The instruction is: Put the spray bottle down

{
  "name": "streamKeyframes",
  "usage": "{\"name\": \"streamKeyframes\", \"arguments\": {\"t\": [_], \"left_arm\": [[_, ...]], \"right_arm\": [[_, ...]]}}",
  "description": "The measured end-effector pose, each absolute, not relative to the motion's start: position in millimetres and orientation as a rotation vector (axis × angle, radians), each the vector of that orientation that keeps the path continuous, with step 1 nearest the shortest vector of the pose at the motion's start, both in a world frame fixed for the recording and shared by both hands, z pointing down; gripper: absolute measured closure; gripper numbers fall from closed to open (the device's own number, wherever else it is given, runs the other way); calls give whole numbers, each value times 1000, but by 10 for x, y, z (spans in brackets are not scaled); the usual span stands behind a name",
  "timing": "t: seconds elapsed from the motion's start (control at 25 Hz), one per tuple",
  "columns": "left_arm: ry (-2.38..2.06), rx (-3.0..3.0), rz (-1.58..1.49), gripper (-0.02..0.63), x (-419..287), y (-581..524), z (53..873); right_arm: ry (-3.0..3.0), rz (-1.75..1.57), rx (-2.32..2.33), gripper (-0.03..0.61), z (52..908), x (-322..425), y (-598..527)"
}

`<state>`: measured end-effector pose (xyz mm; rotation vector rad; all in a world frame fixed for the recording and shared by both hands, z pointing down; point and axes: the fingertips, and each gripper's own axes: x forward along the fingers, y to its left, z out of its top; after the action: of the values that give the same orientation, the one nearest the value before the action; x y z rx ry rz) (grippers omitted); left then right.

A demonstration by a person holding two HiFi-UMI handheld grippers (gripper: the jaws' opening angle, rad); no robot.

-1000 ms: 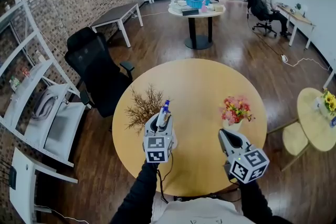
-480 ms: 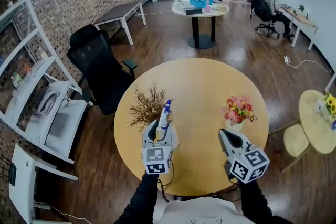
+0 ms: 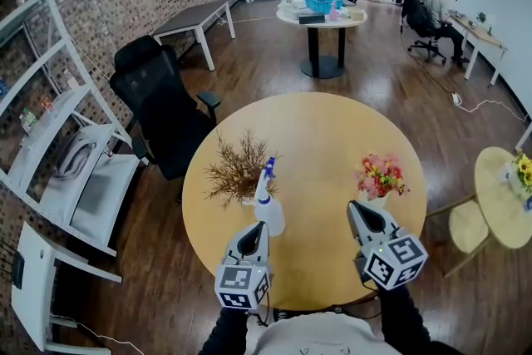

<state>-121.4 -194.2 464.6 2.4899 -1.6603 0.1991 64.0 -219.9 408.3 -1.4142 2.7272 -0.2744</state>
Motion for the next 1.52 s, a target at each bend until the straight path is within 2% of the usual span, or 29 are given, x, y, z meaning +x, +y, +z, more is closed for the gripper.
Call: {"name": "streamKeyframes", "arguments": {"t": [0.24,1.52], "left_arm": [[-1520,2591,216,624,-972,-1877,4497],[-1453,2580,256,624,-825,-1908,4507]], "right_arm": [[2728,-231,-1415,598,4024,630,-2178],[2745,-228,-1425,598,4056,706,-2167]]}}
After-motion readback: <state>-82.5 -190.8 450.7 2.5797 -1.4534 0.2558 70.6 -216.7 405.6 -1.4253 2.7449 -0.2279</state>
